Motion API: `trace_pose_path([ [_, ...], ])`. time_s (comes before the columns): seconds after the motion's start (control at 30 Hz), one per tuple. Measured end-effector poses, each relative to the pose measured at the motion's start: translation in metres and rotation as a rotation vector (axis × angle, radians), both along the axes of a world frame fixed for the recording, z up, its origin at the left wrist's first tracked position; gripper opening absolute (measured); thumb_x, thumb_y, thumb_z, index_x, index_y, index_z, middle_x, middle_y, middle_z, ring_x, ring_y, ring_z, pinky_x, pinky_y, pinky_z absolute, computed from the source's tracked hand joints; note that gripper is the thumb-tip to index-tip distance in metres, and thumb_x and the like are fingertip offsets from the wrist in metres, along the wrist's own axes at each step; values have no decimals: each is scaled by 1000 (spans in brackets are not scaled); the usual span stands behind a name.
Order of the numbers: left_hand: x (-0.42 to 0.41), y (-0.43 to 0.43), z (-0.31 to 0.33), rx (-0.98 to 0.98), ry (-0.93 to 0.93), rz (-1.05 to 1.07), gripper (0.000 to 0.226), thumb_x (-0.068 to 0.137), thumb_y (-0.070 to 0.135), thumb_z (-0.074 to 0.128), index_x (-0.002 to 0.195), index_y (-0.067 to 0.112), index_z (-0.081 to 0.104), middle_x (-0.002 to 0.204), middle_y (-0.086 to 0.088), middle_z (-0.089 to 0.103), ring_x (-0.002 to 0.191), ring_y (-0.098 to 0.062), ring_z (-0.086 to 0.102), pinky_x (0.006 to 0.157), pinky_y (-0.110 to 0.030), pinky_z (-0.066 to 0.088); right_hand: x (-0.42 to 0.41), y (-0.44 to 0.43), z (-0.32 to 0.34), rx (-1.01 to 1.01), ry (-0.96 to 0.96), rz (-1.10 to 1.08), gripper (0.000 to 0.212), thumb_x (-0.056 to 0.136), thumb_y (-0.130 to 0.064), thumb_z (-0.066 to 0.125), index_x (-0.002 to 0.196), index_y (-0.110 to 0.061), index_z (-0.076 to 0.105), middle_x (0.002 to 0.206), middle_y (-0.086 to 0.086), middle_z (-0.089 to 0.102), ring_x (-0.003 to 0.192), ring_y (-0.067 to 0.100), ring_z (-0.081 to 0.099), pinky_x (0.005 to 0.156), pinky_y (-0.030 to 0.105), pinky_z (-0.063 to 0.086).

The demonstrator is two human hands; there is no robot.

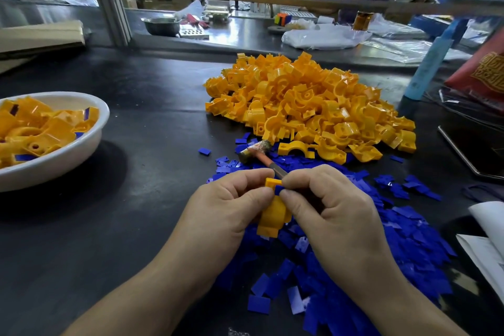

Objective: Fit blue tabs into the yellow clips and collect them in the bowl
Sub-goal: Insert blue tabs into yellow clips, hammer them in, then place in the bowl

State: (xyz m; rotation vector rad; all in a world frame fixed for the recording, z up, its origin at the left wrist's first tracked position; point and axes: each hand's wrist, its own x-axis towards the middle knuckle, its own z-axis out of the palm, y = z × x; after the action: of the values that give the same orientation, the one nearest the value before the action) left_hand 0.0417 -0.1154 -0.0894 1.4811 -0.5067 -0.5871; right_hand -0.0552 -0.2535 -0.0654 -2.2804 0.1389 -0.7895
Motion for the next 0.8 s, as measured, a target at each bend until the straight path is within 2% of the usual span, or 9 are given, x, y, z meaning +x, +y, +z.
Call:
trace_pose_path([
  [0.1, 0, -1, 0, 34, -42, 11, 46, 72, 40, 66, 116, 30, 71, 105, 6, 76, 96, -14, 73, 85, -38, 59, 0, 1, 0, -139, -28, 4, 11, 86, -22, 64, 95, -26, 67, 86, -11, 57, 83, 5, 57, 70, 15, 48],
  [0.17, -1, -2, 0, 49, -75, 18, 48, 71, 43, 64, 117, 31, 71, 105, 9, 76, 97, -13, 72, 85, -36, 59, 1, 1, 0, -165, -41, 12, 11, 86, -21, 64, 96, -24, 68, 86, -10, 58, 83, 3, 57, 70, 12, 47],
  [0.27, -2, -1, 1, 60, -107, 15, 45, 74, 44, 63, 117, 33, 71, 105, 11, 75, 97, -11, 72, 81, -31, 59, 1, 0, 1, -26, 12, 8, 12, 84, -29, 63, 93, -36, 66, 86, -16, 59, 88, 2, 58, 73, 12, 47],
  [0.37, -3, -1, 4, 44, -109, -3, 33, 84, 33, 65, 116, 30, 71, 102, 10, 76, 94, -11, 73, 77, -25, 60, 1, -1, -1, 160, 93, -9, 15, 79, -41, 62, 93, -43, 60, 90, -18, 57, 89, 2, 57, 72, 13, 49],
  [0.47, -5, 0, 6, 23, -105, -2, 38, 76, 39, 64, 111, 31, 73, 100, 10, 77, 93, -10, 73, 75, -23, 59, 1, -4, 0, 276, 142, -11, 26, 72, -51, 63, 96, -42, 60, 94, -20, 58, 87, 2, 59, 70, 15, 52],
  [0.63, -5, 1, 7, 1, -100, -24, 36, 75, 43, 63, 108, 36, 74, 102, 10, 76, 97, -12, 72, 80, -28, 60, 2, -5, 2, 588, 159, 171, 23, 71, -41, 65, 94, -41, 68, 94, -11, 69, 85, 9, 68, 66, 21, 56],
  [0.8, -5, 0, 5, -10, -92, -30, 26, 83, 36, 63, 107, 37, 73, 104, 7, 76, 99, -15, 72, 82, -33, 59, 3, -4, 0, 617, 106, 150, 25, 67, -38, 68, 93, -37, 70, 94, -10, 71, 88, 9, 68, 69, 20, 56],
])
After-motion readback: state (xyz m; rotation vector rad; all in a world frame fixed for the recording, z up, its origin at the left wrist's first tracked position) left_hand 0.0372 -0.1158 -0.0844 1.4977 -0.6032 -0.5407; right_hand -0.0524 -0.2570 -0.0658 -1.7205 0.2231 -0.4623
